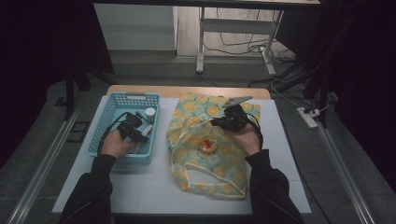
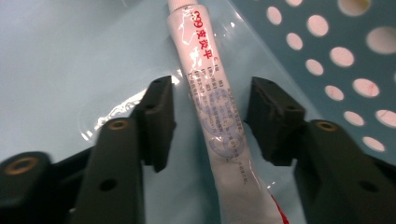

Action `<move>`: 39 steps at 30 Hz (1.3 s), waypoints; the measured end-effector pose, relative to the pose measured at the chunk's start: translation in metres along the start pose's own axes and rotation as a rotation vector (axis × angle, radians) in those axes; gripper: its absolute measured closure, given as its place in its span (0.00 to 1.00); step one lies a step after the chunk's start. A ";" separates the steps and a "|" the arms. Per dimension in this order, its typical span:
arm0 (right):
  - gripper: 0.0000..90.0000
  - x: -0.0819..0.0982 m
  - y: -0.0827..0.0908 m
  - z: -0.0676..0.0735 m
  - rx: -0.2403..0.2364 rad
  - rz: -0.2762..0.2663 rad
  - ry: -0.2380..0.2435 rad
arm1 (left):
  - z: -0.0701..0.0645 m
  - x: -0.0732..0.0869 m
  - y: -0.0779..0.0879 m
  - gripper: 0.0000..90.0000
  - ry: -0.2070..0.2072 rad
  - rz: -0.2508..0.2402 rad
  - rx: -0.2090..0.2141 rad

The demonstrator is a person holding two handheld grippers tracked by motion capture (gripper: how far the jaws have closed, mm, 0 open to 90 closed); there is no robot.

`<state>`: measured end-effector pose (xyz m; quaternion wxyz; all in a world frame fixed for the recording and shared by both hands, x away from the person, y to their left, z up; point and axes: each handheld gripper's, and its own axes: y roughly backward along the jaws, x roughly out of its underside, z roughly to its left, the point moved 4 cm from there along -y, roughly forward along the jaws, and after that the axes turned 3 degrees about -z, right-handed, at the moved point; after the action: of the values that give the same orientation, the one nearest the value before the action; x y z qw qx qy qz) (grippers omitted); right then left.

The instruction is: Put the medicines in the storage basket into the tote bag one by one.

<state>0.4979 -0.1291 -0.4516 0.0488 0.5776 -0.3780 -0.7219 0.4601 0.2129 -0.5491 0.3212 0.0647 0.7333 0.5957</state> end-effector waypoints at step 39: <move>1.00 0.000 0.000 0.000 0.004 -0.002 0.002 | 0.010 -0.007 0.021 0.81 0.142 -0.086 -0.017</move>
<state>0.4984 -0.1290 -0.4518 0.0472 0.5790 -0.3787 -0.7205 0.4651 0.2234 -0.5278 0.2942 -0.0120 0.7513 0.5907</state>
